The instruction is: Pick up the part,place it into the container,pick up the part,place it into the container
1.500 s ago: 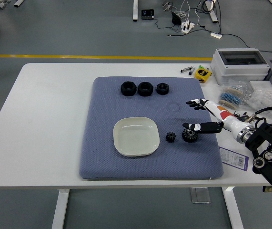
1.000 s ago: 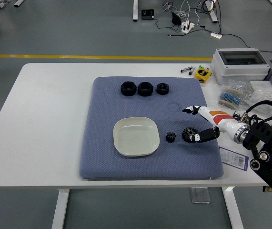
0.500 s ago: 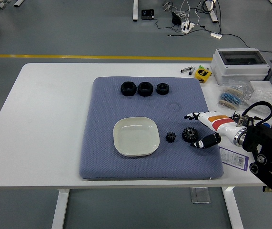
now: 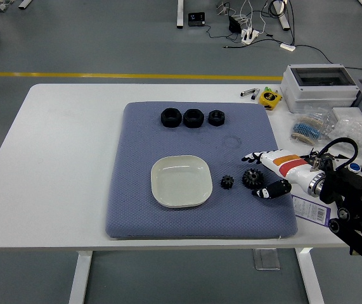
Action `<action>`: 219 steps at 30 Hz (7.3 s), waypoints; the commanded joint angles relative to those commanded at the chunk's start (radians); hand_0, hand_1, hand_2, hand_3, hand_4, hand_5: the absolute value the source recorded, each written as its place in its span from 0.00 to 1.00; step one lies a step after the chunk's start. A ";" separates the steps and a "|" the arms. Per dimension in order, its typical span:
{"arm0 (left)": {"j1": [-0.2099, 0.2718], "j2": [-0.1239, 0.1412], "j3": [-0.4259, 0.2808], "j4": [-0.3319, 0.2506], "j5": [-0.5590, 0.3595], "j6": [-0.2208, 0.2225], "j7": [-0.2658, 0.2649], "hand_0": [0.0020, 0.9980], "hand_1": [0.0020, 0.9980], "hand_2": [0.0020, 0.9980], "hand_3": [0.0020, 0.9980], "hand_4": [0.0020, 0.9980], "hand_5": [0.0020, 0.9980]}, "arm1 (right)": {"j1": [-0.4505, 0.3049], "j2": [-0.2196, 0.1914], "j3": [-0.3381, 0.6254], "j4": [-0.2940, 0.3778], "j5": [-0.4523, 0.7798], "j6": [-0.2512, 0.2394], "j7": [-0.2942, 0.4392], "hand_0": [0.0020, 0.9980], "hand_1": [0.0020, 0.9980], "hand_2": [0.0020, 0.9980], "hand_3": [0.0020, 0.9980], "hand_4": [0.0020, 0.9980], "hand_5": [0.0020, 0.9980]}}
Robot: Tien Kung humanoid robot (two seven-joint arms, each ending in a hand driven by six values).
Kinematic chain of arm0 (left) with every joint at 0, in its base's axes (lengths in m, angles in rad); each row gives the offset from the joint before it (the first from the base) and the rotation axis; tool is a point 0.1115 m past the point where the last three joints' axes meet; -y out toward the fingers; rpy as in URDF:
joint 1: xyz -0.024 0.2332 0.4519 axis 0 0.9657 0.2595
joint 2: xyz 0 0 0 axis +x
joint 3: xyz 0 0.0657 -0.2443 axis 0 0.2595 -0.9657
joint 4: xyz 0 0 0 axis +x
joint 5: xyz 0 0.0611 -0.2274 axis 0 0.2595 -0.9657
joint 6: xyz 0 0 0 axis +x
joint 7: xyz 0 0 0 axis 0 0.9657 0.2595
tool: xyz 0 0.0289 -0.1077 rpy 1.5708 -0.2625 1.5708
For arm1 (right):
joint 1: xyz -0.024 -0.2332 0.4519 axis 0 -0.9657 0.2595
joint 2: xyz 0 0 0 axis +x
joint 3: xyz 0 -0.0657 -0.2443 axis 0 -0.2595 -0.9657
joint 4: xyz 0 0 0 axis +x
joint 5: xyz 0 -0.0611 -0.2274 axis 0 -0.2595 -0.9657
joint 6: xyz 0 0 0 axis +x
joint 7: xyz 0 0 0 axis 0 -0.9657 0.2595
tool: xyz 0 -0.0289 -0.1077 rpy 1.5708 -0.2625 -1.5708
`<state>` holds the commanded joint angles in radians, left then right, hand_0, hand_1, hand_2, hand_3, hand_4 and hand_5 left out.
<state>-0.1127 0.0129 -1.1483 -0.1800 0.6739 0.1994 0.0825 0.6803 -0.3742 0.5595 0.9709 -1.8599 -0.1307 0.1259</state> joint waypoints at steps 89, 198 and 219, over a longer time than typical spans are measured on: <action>-0.002 0.011 0.008 0.000 -0.026 0.002 -0.005 0.71 0.62 0.64 0.57 0.62 0.70 | 0.224 0.258 -0.226 0.062 0.104 0.004 -0.040 0.67 0.66 0.80 0.92 1.00 0.23; -0.002 0.003 0.009 0.000 -0.022 0.000 -0.003 0.71 0.63 0.64 0.57 0.62 0.70 | 0.137 0.102 -0.056 0.116 0.188 0.043 -0.022 0.31 0.40 0.47 0.46 0.61 0.06; -0.008 0.006 0.009 0.000 -0.031 0.002 -0.006 0.71 0.62 0.64 0.57 0.62 0.70 | 0.178 0.168 -0.132 0.055 0.223 0.039 -0.008 0.57 0.67 0.81 1.00 0.85 0.18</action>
<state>-0.1211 0.0186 -1.1394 -0.1800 0.6429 0.2010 0.0764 0.8587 -0.2064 0.4277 1.0254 -1.6367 -0.0916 0.1175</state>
